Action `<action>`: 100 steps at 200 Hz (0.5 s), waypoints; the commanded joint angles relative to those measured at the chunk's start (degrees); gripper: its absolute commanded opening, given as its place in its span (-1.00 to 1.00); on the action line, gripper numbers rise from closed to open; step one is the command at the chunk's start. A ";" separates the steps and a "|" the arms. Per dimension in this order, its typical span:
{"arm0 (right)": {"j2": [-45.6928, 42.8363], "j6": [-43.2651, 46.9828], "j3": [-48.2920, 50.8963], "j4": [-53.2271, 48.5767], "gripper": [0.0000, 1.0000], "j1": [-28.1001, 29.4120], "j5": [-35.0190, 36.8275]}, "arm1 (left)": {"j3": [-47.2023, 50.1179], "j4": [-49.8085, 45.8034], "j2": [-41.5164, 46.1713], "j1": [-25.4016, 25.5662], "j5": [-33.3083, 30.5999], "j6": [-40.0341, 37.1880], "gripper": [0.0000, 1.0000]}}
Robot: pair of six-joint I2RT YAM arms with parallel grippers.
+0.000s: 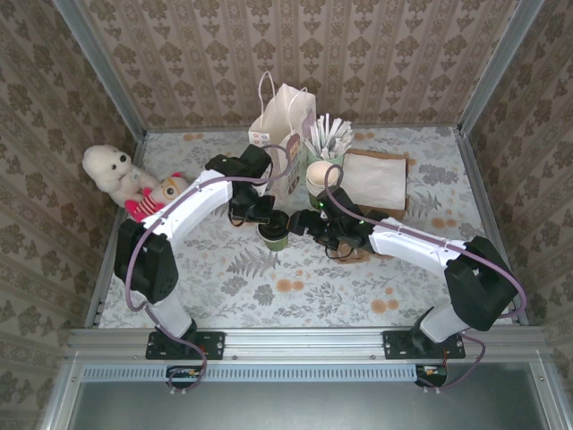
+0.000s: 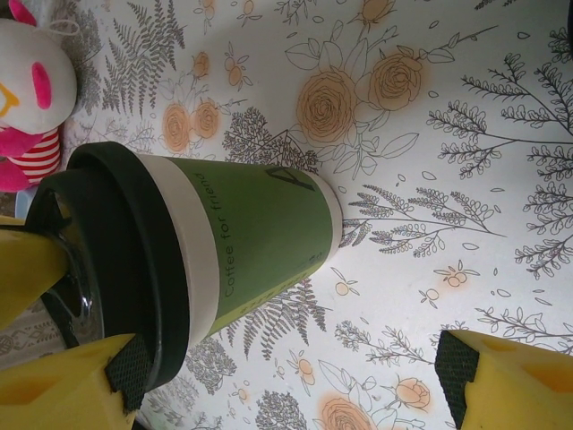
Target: Pack the takeout coffee
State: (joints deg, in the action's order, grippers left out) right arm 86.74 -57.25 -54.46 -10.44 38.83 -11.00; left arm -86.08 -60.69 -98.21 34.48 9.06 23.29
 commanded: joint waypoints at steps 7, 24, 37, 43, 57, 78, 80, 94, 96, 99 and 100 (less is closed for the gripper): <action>1.13 -0.75 -1.79 -0.09 0.73 -0.17 -0.95 | -3.73 -3.76 0.95 0.59 -1.98 -1.22 -1.00; 1.06 -0.78 -1.79 -0.05 0.73 -0.16 -1.04 | -3.70 -4.80 0.91 0.57 -3.45 -1.27 -1.00; 1.06 -0.64 -1.96 -0.07 0.73 -0.16 -1.05 | -2.92 -4.72 0.83 0.59 -3.32 -1.38 -1.00; 1.10 -0.49 -2.10 -0.06 0.73 -0.16 -1.04 | -2.51 -4.35 0.77 0.58 -2.94 -1.32 -1.00; 1.18 -0.32 -2.34 -0.35 0.73 -0.18 -0.87 | -1.81 -3.51 0.33 0.59 -2.19 -1.35 -1.00; 1.28 -0.39 -2.41 -0.53 0.73 -0.16 -0.87 | -1.06 -2.48 -0.24 0.72 -3.05 -1.36 -1.00; 1.34 -0.42 -2.41 -0.54 0.73 -0.22 -0.86 | -0.92 -2.15 -0.23 0.69 -2.94 -1.48 -1.00; 1.44 -0.49 -2.49 -0.81 0.73 -0.16 -0.77 | 0.00 -0.70 -0.05 0.68 -2.04 -1.51 -1.00; 1.44 -0.45 -2.50 -0.88 0.73 -0.16 -0.82 | 0.09 -0.63 -0.11 0.65 -1.92 -1.54 -1.00; 1.45 -0.36 -2.61 -0.95 0.73 -0.18 -0.78 | 0.20 -0.56 -0.20 0.67 -1.84 -1.53 -1.00; 1.43 -0.38 -2.64 -1.02 0.73 -0.17 -0.78 | 0.21 -0.57 -0.25 0.68 -1.85 -1.56 -1.00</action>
State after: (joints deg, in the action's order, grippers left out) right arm 87.20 -57.25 -55.22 -10.46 38.83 -11.05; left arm -87.31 -62.24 -98.17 34.81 7.05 22.68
